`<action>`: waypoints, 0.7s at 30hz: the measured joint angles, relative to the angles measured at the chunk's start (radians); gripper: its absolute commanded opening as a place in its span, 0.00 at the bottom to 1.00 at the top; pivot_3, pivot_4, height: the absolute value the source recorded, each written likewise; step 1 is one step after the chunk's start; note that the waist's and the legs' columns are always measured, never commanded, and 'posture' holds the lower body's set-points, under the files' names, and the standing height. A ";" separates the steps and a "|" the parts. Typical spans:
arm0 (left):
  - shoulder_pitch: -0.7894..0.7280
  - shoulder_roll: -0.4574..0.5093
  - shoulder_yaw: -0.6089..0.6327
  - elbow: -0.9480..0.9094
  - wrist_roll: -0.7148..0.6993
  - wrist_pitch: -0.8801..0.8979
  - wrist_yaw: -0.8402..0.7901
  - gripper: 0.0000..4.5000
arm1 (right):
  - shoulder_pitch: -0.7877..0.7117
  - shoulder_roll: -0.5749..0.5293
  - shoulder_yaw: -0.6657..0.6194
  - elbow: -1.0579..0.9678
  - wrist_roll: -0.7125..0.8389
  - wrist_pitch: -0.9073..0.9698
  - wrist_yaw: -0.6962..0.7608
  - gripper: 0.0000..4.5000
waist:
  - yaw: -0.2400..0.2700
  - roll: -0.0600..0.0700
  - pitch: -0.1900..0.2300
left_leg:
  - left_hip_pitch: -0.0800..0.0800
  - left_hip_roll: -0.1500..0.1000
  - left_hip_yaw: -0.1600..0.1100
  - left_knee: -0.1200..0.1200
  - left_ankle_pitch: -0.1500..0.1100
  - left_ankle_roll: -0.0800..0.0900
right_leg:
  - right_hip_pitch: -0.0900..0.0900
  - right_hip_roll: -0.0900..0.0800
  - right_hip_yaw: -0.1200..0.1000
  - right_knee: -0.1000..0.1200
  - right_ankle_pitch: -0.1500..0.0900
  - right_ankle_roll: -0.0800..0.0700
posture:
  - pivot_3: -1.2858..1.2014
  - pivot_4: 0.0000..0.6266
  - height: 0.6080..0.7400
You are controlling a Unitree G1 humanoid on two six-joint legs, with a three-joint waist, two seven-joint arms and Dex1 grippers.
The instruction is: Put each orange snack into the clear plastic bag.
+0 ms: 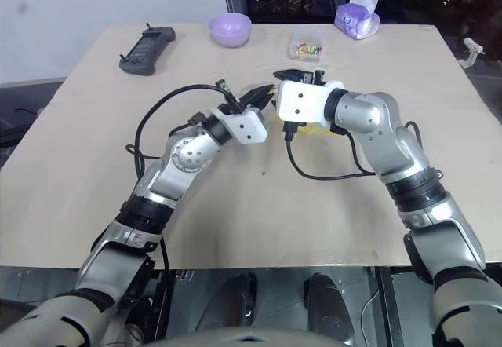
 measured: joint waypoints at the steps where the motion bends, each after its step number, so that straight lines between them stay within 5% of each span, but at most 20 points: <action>1: 0.000 0.000 0.000 0.000 0.000 0.000 0.000 0.00 | 0.000 0.000 0.000 -0.002 0.000 0.000 0.001 0.51 | 0.000 0.000 0.000 | 0.000 0.000 0.000 0.000 0.000 0.000 | 0.000 0.000 0.000 0.000 0.000 0.000 | 0.52 0.24 1.00; 2: 0.000 0.000 0.000 0.000 0.000 0.000 0.000 0.00 | 0.000 -0.001 0.000 -0.007 0.000 -0.001 0.001 0.51 | 0.000 0.000 0.000 | 0.000 0.000 0.000 0.000 0.000 0.000 | 0.000 0.000 0.000 0.000 0.000 0.000 | 0.52 0.24 1.00; 7: 0.000 0.000 0.004 0.000 -0.001 0.000 0.010 0.00 | 0.003 -0.007 0.001 -0.011 -0.002 -0.001 0.010 0.09 | 0.000 0.000 0.000 | 0.000 0.000 0.000 0.000 0.000 0.000 | 0.000 0.000 0.000 0.000 0.000 0.000 | 0.52 0.24 1.00; 21: -0.001 -0.001 0.001 -0.001 0.001 0.005 0.020 0.00 | 0.003 -0.008 0.001 -0.011 -0.019 -0.002 0.012 0.09 | 0.000 0.000 0.000 | 0.000 0.000 0.000 0.000 0.000 0.000 | 0.000 0.000 0.000 0.000 0.000 0.000 | 0.52 0.24 1.00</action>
